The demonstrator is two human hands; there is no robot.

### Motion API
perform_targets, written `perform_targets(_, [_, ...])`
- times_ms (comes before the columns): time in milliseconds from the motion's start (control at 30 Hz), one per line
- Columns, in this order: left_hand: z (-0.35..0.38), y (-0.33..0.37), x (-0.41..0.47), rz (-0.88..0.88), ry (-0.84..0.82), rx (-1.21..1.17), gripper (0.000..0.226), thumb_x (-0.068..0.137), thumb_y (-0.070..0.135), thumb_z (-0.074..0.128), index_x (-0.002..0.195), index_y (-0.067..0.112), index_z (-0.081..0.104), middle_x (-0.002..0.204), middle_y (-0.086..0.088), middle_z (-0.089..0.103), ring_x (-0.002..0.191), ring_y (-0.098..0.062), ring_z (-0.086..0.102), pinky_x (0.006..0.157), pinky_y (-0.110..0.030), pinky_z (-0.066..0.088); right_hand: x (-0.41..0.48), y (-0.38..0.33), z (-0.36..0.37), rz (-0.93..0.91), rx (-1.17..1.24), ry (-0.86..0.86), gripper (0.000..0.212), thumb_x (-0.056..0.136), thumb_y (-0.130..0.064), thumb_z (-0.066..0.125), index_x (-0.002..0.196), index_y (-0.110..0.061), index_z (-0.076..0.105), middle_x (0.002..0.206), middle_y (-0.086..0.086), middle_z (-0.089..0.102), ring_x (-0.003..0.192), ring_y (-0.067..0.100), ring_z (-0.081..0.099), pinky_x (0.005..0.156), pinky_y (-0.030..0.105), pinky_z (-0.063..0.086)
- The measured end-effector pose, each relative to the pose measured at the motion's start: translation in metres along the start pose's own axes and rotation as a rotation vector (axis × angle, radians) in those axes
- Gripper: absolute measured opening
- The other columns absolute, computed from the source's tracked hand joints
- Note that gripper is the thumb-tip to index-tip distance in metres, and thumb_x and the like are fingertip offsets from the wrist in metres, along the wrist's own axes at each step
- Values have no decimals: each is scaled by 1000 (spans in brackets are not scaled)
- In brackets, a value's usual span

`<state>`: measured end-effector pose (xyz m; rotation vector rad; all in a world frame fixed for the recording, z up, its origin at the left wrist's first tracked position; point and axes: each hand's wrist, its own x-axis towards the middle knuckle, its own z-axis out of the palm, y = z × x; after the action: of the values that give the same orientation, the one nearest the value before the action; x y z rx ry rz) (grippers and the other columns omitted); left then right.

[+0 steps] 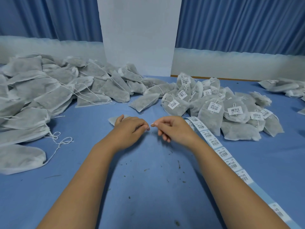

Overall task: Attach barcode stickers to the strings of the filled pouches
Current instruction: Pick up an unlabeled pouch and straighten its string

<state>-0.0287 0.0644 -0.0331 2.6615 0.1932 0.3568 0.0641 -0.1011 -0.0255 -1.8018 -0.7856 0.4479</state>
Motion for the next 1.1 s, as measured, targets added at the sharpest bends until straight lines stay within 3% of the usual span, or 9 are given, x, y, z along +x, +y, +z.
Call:
perform_targets(133, [-4,7,-6,86,-23,-268,18,98,23,59,87,31,71,94,15,63,91,5,56,114,-34,17,0,0,0,-94,63,82,10,94,-13,63,92,-11,72,58,-6,59,46,7,49,46,17,41])
perform_targets(200, [-2,15,-8,97,6,-498,14,94,13,66,86,15,77,90,3,70,82,-1,60,98,-27,40,0,1,4,-123,138,137,6,91,-10,66,88,-11,71,62,-2,63,46,7,49,46,16,41])
perform_targets(267, [-2,21,-9,40,73,-720,11,91,16,70,86,12,79,78,-2,72,70,-6,60,71,-17,47,1,2,5,-127,202,199,7,88,-10,70,83,-14,71,63,0,65,45,6,49,45,16,40])
perform_targets(433, [-2,19,-8,-49,172,-996,13,91,15,68,85,9,78,63,-10,61,62,-17,57,66,-17,50,-2,11,12,-212,-29,237,13,90,-12,68,79,-17,72,52,-10,58,47,4,47,52,19,41])
perform_targets(567, [-3,16,-5,-63,195,-1006,20,94,14,65,86,-2,74,64,-14,57,67,-17,57,81,-16,51,-6,9,19,-403,-497,142,18,95,-11,56,82,-1,65,67,8,58,64,19,48,66,38,42])
perform_targets(700, [-5,7,-5,-70,191,-608,17,95,15,64,102,25,76,92,15,76,82,6,64,81,-10,45,-7,1,16,-469,-652,82,20,99,-20,51,94,-11,68,78,-2,57,75,17,51,71,37,43])
perform_targets(833, [-6,7,-8,-96,63,-509,18,95,12,62,98,20,78,80,18,73,68,10,58,76,-16,43,-7,0,2,-484,-542,221,11,93,-18,64,93,-17,74,77,-3,58,67,9,49,69,29,44])
perform_targets(967, [-10,15,-11,-104,-55,-556,19,93,12,63,84,21,78,85,7,76,86,-9,69,82,-21,50,-3,5,1,-372,-263,269,9,87,-16,73,82,-23,75,82,-7,60,62,3,53,67,11,40])
perform_targets(1100, [-10,22,-12,-147,-107,-695,19,94,11,60,82,11,75,77,4,74,73,-8,64,67,-11,48,-1,9,12,-114,-33,165,7,88,-20,72,93,-25,74,93,-5,69,59,10,57,61,18,43])
